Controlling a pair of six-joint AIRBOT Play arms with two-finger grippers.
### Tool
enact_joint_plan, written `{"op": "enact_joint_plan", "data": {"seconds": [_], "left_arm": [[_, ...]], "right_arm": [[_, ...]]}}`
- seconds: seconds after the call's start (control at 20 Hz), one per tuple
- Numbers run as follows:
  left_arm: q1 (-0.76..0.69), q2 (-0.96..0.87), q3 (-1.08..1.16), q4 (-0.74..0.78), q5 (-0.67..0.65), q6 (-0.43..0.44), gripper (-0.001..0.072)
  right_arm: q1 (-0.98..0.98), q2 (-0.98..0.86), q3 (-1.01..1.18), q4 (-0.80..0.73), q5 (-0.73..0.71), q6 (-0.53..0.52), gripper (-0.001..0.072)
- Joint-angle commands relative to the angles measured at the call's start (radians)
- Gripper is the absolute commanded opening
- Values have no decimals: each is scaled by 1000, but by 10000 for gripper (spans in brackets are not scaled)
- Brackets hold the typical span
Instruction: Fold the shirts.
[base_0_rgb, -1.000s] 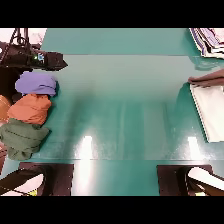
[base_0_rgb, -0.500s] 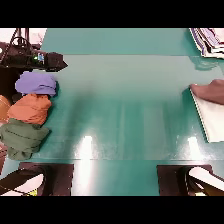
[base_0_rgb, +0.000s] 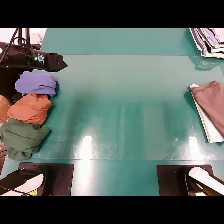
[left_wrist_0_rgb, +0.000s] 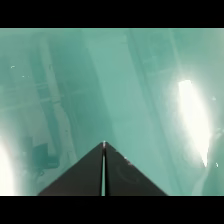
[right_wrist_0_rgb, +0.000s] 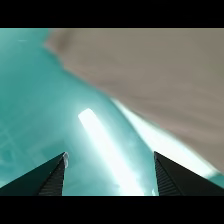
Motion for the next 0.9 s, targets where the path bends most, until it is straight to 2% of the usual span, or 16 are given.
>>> {"op": "enact_joint_plan", "data": {"seconds": [0.0, 0.2, 0.25, 0.35, 0.4, 0.45, 0.5, 0.85], "left_arm": [[0, 0, 0, 1, 18, 3, 21], [0, 0, 0, -2, 16, 2, 21], [0, 0, 0, -2, 19, 2, 21], [0, 0, 0, -2, 19, 2, 22], [0, 0, 0, -2, 19, 2, 21], [0, 0, 0, -2, 19, 2, 21], [0, 0, 0, -2, 19, 2, 22], [0, 0, 0, -2, 19, 2, 21]], "right_arm": [[144, 54, 1, 120, -66, 11, 620], [454, 84, 1, 145, -198, 11, 613], [539, 82, 1, 140, -230, 11, 582], [690, 64, 1, 139, -284, 11, 409], [753, 52, 1, 139, -304, 7, 270], [813, 37, 1, 139, -317, 7, 86], [860, 23, 1, 139, -324, 7, 17], [995, -35, 1, 139, -327, 7, 17]]}}
